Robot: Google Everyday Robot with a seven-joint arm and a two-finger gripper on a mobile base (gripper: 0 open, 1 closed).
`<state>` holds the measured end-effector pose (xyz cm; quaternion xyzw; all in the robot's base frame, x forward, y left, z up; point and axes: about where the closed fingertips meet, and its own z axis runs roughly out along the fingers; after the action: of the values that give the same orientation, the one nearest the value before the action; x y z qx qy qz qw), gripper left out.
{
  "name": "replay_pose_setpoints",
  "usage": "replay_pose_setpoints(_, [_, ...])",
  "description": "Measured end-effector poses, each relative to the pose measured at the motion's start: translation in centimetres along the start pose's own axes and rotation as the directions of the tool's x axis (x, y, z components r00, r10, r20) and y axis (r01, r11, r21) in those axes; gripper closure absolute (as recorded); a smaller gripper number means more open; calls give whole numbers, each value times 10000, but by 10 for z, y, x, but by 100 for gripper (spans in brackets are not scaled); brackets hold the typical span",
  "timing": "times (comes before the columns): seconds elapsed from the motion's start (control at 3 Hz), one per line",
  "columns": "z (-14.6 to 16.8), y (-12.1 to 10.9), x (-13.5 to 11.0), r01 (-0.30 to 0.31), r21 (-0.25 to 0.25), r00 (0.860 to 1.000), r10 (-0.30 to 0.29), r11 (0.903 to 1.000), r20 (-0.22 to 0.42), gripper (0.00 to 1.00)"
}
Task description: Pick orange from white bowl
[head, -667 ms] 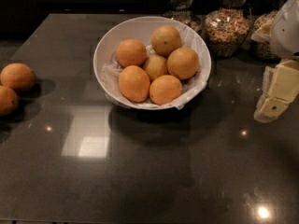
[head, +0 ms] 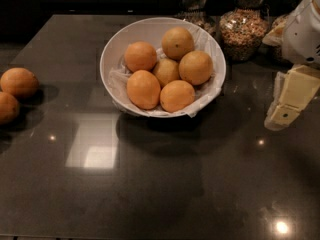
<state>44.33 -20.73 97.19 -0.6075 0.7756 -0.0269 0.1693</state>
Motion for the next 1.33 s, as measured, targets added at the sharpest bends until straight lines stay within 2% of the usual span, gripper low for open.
replay_pose_setpoints(0.33, [12,-7,-34,613,515,9972,-634,9968,401,0])
replay_pose_setpoints(0.67, [9,-26,-80,1198,1447,9872,-1333,9822,875,0])
replay_pose_setpoints(1.0, [9,-26,-80,1198,1447,9872,-1333,9822,875,0])
replay_pose_setpoints(1.33, [14,-30,-92,957,1711,9824,-1207,9806,1423,0])
